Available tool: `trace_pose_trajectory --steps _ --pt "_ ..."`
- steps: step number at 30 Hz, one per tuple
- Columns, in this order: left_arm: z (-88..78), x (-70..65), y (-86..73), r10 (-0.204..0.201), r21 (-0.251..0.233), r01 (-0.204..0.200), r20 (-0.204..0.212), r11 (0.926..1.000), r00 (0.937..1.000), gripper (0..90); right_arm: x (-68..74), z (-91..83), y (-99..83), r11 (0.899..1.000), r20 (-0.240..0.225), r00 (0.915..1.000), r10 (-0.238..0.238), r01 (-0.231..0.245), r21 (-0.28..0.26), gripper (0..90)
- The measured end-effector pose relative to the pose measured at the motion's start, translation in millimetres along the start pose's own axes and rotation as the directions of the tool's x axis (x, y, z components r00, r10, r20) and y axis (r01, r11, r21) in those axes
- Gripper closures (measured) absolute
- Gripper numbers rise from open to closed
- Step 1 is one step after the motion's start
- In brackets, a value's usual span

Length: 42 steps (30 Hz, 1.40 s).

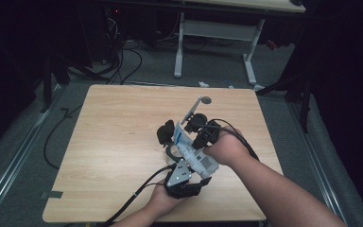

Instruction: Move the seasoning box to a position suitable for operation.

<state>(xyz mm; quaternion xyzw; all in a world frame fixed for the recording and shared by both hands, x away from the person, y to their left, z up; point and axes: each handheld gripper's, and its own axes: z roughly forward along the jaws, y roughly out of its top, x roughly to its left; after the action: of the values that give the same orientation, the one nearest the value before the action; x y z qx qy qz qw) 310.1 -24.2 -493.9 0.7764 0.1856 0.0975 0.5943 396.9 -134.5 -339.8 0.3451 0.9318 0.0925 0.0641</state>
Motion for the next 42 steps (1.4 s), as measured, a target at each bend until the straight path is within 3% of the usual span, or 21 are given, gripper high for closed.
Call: trace_pose_trajectory --steps 42 --pt "-2.1 -0.1 2.5 -0.009 -0.013 0.009 0.011 0.9999 0.9999 50.4 1.1 -0.3 3.7 1.0 -0.004 1.0 -0.006 0.006 0.003 90.0"
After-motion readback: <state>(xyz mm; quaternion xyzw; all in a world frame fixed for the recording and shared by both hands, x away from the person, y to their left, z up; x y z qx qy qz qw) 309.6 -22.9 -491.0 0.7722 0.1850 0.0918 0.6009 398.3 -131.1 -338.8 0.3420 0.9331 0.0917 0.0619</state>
